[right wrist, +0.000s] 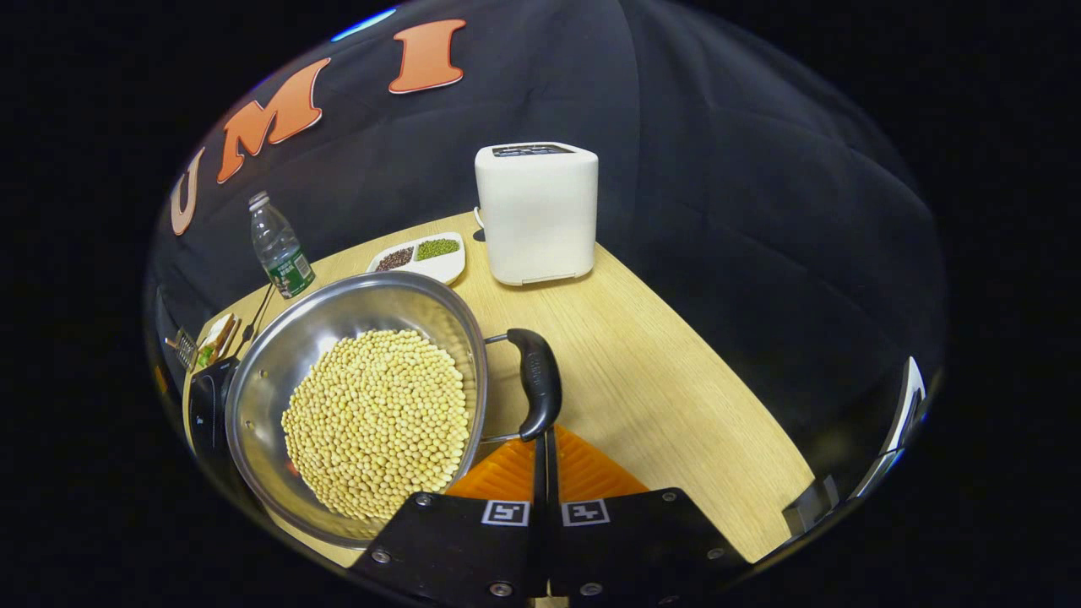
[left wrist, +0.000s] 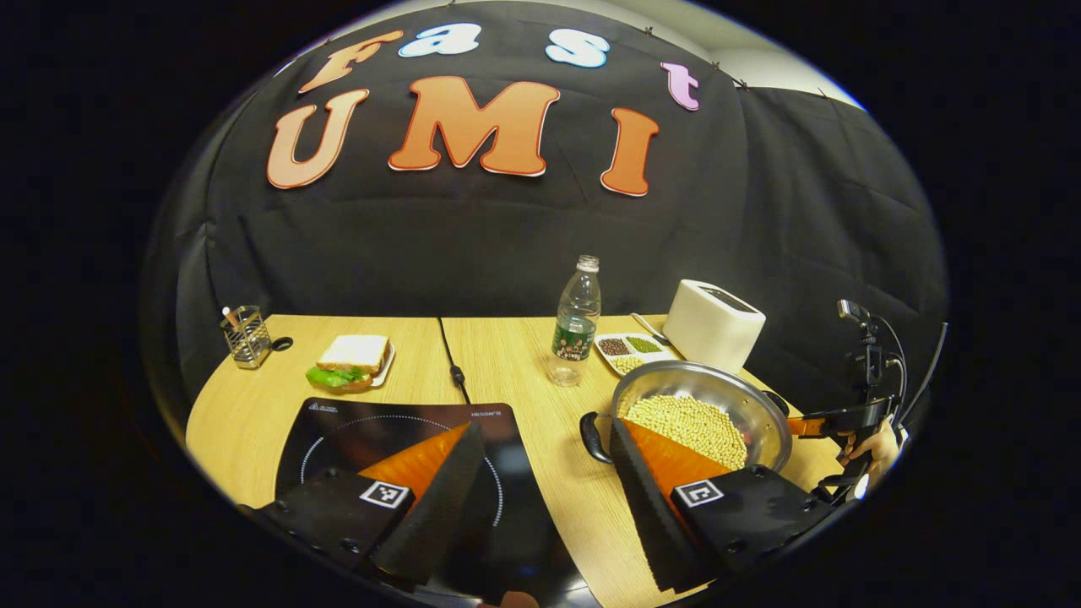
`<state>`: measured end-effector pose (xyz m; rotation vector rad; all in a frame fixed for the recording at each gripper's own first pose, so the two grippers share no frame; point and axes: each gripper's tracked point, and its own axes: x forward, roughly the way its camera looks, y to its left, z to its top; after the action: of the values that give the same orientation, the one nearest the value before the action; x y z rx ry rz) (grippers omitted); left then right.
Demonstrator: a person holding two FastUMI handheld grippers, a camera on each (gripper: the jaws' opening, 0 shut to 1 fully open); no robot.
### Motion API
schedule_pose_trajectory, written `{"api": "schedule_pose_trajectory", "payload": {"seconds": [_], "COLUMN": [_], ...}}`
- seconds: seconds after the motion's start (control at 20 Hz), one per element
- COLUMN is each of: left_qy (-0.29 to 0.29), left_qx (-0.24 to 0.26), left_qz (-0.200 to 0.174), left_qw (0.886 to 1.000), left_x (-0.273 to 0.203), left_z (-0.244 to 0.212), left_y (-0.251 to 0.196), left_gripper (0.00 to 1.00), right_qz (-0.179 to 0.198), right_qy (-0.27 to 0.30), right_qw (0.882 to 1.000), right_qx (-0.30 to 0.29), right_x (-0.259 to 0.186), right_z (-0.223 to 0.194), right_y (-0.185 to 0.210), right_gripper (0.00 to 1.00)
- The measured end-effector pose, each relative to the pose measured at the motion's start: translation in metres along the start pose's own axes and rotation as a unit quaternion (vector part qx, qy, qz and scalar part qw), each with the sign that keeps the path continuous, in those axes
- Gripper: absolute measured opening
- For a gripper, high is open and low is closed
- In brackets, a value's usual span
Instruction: First push the handle of the pot to place it horizontally, then grasp the pot with both hands and set it on the induction cooktop.
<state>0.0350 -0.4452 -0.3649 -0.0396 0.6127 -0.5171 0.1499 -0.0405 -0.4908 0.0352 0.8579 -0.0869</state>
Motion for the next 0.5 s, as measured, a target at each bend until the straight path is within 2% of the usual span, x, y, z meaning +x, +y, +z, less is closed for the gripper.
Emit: {"api": "schedule_pose_trajectory", "payload": {"seconds": [0.5], "left_qy": [0.022], "left_qx": [-0.006], "left_qz": [0.005], "left_qw": [1.000], "left_x": [0.007], "left_z": [-0.022], "left_y": [-0.025], "left_gripper": [0.98], "right_qz": [0.012], "right_qy": [-0.007], "right_qw": [1.000], "right_qx": [-0.013], "right_x": [0.017], "right_z": [0.021], "right_y": [0.007], "right_gripper": [0.00]}}
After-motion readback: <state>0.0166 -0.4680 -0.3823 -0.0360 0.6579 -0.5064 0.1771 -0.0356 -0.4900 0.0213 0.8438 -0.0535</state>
